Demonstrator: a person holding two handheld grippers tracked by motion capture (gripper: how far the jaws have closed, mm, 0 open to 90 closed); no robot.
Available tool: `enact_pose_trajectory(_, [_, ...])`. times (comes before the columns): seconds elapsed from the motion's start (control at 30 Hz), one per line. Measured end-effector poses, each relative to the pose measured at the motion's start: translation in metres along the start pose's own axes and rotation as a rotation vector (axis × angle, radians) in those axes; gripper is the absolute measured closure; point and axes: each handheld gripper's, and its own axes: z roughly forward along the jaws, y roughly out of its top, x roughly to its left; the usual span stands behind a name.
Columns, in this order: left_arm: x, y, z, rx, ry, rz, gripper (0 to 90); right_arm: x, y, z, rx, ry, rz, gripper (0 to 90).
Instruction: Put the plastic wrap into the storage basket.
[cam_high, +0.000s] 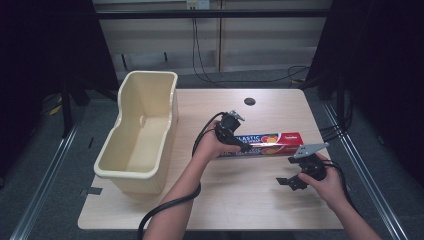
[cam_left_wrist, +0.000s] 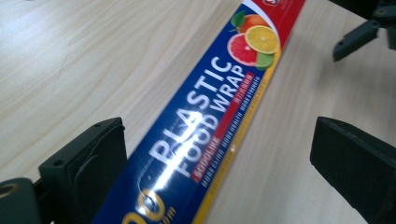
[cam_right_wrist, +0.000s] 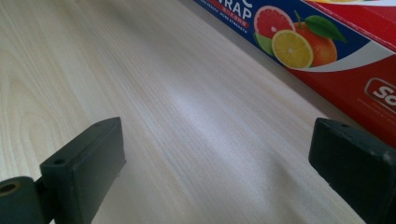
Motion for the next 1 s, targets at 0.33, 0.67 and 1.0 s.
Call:
enact_pose_trajectory(0.33, [0.005, 0.004, 0.025, 0.059, -0.015, 0.037, 3.2, -0.001, 0.000, -0.001, -0.008, 0.003, -0.003, 3.6])
enact_pose_trajectory(0.67, [0.006, 0.001, 0.038, 0.126, -0.015, 0.060, 7.2, -0.002, 0.000, -0.002, -0.010, 0.003, 0.004, 3.7])
enact_pose_trajectory(1.0, [0.009, 0.001, 0.039, 0.132, -0.016, 0.104, 19.0, -0.002, -0.001, -0.004, -0.023, -0.002, 0.007, 4.2])
